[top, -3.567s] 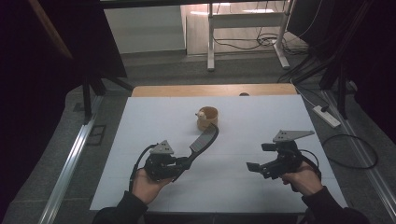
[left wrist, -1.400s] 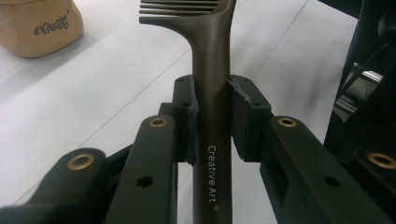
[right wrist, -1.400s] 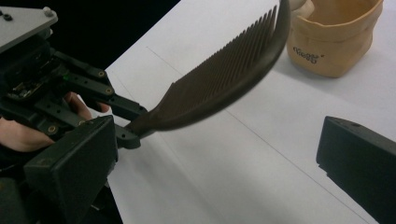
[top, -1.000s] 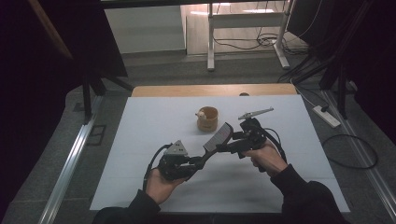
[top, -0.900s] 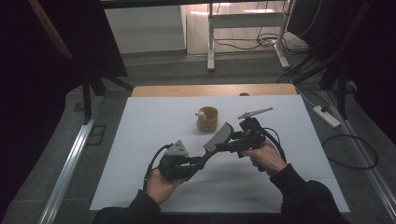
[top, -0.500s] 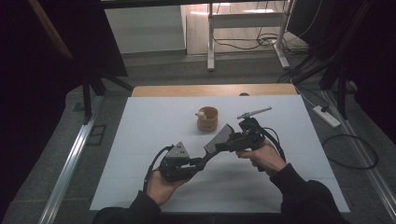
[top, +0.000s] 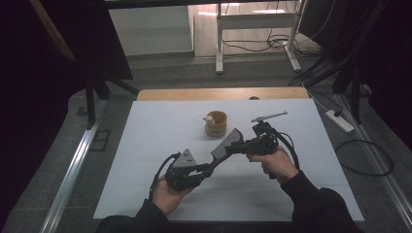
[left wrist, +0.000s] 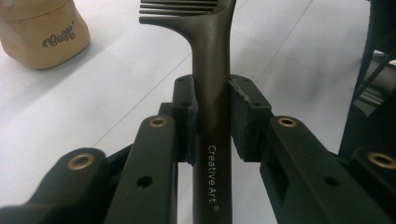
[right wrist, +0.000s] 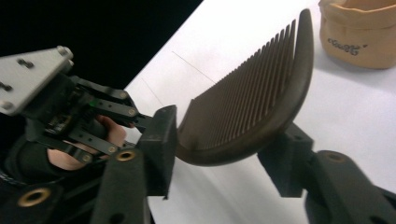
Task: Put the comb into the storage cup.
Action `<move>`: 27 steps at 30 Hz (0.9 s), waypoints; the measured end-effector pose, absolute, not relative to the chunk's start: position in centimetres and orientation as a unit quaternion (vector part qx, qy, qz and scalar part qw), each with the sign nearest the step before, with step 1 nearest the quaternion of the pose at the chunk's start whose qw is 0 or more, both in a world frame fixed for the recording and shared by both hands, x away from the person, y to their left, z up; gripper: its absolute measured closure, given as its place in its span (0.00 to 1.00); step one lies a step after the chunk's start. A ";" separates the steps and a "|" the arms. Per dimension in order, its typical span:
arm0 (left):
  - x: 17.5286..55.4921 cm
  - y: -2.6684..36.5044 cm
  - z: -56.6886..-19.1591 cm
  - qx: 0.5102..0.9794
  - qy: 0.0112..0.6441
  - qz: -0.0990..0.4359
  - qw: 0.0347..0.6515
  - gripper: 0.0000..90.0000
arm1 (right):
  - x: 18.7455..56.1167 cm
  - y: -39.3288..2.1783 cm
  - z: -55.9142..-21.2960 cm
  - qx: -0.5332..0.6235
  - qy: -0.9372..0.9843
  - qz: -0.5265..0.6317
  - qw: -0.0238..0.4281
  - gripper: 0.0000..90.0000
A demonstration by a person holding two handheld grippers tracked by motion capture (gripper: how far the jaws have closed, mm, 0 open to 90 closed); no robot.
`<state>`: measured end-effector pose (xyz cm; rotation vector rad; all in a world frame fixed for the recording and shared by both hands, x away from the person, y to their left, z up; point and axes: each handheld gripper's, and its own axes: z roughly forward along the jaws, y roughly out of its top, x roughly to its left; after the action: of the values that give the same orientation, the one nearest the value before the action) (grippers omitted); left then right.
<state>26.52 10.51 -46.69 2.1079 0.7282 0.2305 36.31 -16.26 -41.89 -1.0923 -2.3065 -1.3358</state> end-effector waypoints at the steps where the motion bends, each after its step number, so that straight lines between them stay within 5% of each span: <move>1: 26.5 10.5 -46.7 0.847 0.292 0.093 0.435 0.80 | 36.4 -16.3 -41.9 -0.378 -0.792 -0.460 0.135 0.62; 11: 26.2 10.5 -46.7 0.843 0.288 0.114 0.441 0.80 | 36.7 -16.8 -42.1 -0.385 -0.773 -0.474 0.170 0.81; 20: 26.3 10.3 -47.0 0.846 0.283 0.126 0.433 0.80 | 37.3 -17.2 -42.8 -0.398 -0.736 -0.488 0.248 0.93; 27: 26.7 10.8 -47.0 0.837 0.298 0.106 0.447 0.73 | 37.1 -17.1 -42.6 -0.400 -0.743 -0.484 0.233 0.93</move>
<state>26.67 10.80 -47.00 2.0725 0.7386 0.2615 37.14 -17.12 -42.63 -1.0994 -2.0400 -1.3283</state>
